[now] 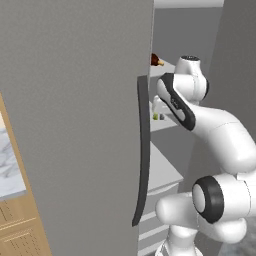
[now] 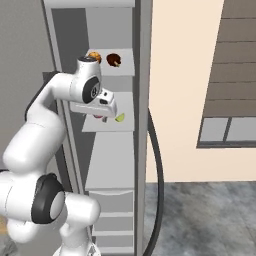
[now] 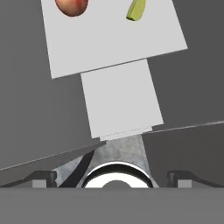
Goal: Take the peach and lemon wedge from the second highest rack and move them to the highest rack where the orange and steak are located, to maximize freezer space. Close the freezer door after rearranging.
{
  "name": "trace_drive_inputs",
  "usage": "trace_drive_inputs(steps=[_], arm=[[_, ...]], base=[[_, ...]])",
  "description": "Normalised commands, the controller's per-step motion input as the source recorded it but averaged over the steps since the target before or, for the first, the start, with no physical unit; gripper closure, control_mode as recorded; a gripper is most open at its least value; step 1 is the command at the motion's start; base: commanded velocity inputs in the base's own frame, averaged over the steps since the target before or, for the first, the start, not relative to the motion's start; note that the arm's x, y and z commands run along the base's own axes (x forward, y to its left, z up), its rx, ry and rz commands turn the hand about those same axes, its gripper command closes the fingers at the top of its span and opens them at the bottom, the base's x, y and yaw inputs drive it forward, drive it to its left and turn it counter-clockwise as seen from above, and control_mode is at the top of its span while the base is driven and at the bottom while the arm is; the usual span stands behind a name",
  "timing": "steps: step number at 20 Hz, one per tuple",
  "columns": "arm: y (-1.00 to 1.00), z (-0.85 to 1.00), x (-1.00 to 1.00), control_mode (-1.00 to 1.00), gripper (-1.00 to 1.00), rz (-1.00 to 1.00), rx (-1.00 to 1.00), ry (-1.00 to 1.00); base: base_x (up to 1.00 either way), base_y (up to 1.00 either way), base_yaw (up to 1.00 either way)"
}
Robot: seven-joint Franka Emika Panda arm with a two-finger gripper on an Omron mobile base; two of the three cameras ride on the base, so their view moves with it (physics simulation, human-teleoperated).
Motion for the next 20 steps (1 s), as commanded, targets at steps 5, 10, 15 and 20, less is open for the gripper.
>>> trace_drive_inputs(steps=[5,10,15,20], arm=[[-0.06,-0.39,0.39,-1.0,-1.0,0.0,0.0,0.0],[0.0,-0.42,0.45,-1.0,-1.0,0.0,0.0,0.0],[-0.01,-0.34,0.56,-1.0,-1.0,0.0,0.0,0.0],[-0.02,-0.25,0.48,-1.0,-1.0,0.0,0.0,-0.05]], base=[[0.0,0.0,0.0],[0.0,0.0,0.0],[0.0,0.0,0.0],[0.0,0.0,0.0]])
